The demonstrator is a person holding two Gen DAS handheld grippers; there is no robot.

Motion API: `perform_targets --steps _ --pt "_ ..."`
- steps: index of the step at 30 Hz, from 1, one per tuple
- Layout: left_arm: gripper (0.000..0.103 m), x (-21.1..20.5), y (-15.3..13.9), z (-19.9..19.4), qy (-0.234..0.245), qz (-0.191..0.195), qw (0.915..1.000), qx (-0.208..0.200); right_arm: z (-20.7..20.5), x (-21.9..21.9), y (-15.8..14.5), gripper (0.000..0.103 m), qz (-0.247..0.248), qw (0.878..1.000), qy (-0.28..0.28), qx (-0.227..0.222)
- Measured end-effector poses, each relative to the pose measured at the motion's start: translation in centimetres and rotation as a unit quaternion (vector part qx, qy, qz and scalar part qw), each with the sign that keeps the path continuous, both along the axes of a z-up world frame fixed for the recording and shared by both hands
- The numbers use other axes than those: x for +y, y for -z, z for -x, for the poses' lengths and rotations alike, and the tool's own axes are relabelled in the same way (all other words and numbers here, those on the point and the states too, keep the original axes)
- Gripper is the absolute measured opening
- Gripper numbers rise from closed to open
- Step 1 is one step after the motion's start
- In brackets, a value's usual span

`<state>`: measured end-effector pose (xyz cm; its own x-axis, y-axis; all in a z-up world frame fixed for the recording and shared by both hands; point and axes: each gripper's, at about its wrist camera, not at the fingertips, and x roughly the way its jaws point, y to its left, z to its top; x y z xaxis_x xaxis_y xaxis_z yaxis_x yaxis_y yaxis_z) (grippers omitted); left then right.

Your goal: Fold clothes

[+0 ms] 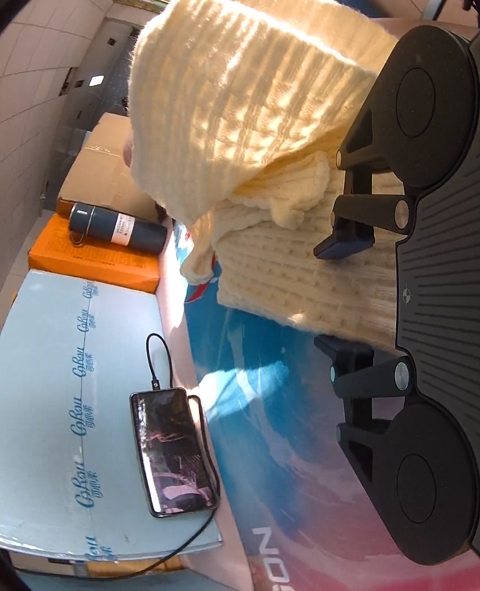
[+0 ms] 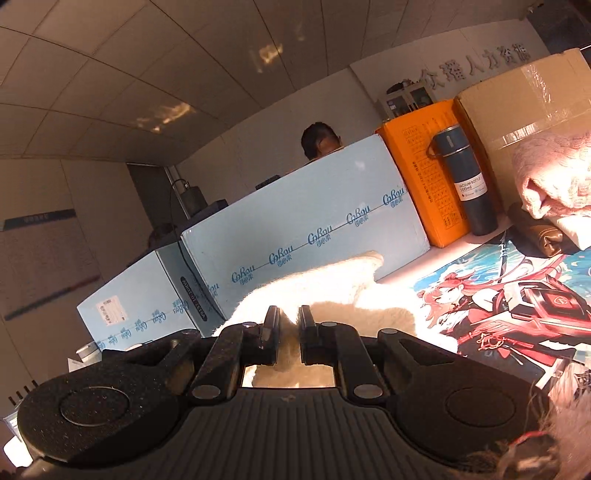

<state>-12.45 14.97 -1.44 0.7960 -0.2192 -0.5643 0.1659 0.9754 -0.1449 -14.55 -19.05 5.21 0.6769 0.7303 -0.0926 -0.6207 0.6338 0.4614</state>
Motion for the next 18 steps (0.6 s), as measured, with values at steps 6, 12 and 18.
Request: perform_targets --steps 6,12,18 --pt "0.010 -1.5 -1.1 2.1 -0.075 -0.025 0.9956 -0.049 1.2 -5.2 1.0 0.010 -0.036 0.999 0.033 0.003" --pt "0.011 -0.8 -1.4 5.8 -0.144 -0.036 0.9875 -0.052 2.4 -8.1 2.8 0.010 -0.028 0.999 -0.010 0.021" --pt "0.017 -1.1 -1.2 8.0 -0.180 -0.086 0.9794 -0.032 2.9 -10.3 4.7 0.019 -0.032 0.997 -0.054 0.044"
